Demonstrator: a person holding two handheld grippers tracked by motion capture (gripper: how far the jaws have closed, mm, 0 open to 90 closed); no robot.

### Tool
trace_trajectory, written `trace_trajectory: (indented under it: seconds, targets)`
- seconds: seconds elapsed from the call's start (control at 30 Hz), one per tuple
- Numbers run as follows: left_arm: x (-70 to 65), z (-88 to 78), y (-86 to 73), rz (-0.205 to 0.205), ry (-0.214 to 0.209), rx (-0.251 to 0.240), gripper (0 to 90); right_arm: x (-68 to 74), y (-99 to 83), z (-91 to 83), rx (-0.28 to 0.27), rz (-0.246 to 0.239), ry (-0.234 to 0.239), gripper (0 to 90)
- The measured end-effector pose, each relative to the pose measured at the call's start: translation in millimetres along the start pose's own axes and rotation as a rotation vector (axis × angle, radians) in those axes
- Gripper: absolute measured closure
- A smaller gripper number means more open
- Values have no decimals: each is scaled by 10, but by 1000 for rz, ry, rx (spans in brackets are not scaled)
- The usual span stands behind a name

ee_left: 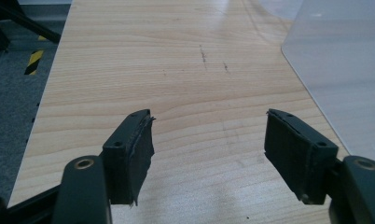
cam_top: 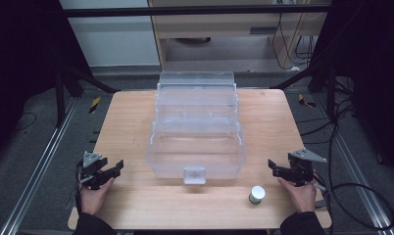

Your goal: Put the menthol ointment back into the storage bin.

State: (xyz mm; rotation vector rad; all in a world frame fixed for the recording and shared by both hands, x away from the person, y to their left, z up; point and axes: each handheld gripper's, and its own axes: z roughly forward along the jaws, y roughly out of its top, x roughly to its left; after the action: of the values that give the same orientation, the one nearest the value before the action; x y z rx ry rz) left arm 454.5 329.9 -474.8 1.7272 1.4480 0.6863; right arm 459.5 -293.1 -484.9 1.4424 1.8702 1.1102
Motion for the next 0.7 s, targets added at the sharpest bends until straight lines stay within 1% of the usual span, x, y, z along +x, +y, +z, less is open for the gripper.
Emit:
trace_trajectory:
  seconds: [0.1,0.2,0.27,0.3,0.4,0.43,0.47,0.53,0.57,0.63,0.7]
  targets:
    - [1,-12,1,-4,4,-2,341,-5,15,-34,-9,9,8,124]
    - [-2,-26,-2,-5,-4,-4,350,-5,33,-71,-8,14,13,116]
    - [-8,-30,-2,-5,-10,-3,351,13,62,-112,-28,5,10,121]
    - [-17,-33,2,1,-14,-5,351,19,74,-120,-35,0,10,124]
    - [-22,-35,6,4,-17,-4,353,43,108,-142,-38,-3,19,128]
    - [-32,-32,5,9,-16,-1,355,61,131,-165,-50,-25,15,143]
    - [-36,-30,5,13,-14,3,355,72,144,-182,-53,-26,26,149]
    - [-41,-30,4,12,-13,3,355,79,154,-195,-62,-29,29,163]
    - [-42,-30,4,14,-12,3,355,93,183,-216,-71,-35,48,183]
    - [-33,-27,8,14,-15,4,355,110,220,-231,-73,-43,66,214]
    - [-23,-35,12,6,-14,1,355,140,249,-247,-73,-49,89,244]
